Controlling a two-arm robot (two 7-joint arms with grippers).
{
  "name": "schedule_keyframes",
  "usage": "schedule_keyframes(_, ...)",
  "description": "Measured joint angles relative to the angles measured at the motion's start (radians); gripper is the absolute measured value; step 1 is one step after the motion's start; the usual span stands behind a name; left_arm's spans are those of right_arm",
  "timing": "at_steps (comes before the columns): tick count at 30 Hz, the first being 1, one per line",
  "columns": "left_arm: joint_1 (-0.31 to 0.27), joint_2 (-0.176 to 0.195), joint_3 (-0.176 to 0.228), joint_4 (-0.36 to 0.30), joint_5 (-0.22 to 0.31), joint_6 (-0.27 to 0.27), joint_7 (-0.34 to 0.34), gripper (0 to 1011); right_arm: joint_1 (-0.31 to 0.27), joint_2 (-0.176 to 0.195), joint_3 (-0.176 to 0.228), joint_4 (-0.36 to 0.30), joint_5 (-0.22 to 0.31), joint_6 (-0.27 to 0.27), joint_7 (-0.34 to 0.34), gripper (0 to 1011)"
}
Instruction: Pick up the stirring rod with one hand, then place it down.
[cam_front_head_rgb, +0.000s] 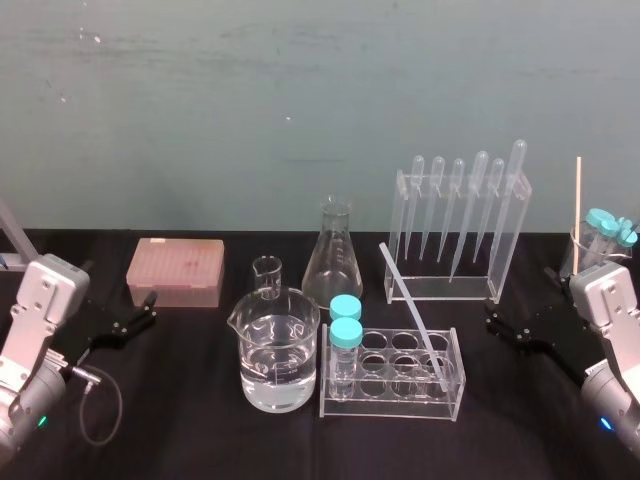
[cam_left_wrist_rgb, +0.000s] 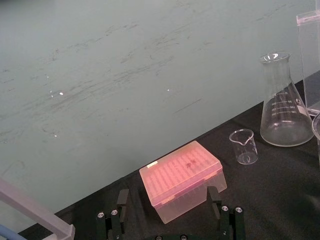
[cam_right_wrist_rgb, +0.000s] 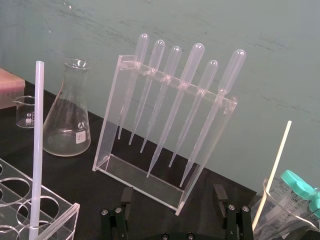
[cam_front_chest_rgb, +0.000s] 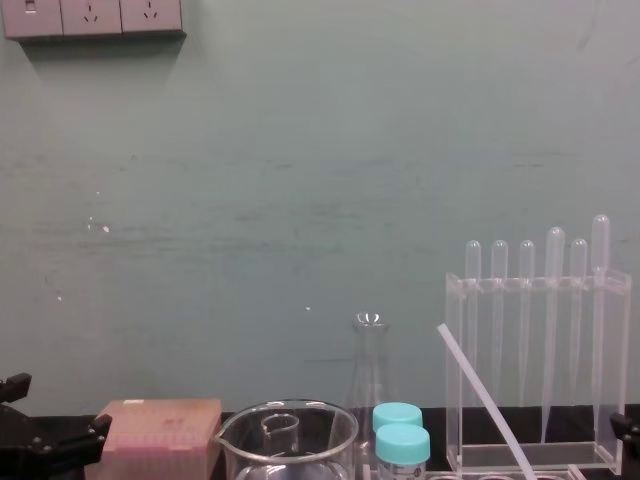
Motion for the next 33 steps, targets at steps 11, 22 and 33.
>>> schedule_keyframes(11, 0.0, 0.0, 0.0, 0.0, 0.0, 0.0, 0.0, 1000, 0.0, 0.0, 0.0, 0.0, 0.0, 0.0, 0.0, 1003)
schedule_keyframes(22, 0.0, 0.0, 0.0, 0.0, 0.0, 0.0, 0.0, 1000, 0.0, 0.0, 0.0, 0.0, 0.0, 0.0, 0.0, 1003)
schedule_keyframes(33, 0.0, 0.0, 0.0, 0.0, 0.0, 0.0, 0.0, 1000, 0.0, 0.0, 0.0, 0.0, 0.0, 0.0, 0.0, 1003)
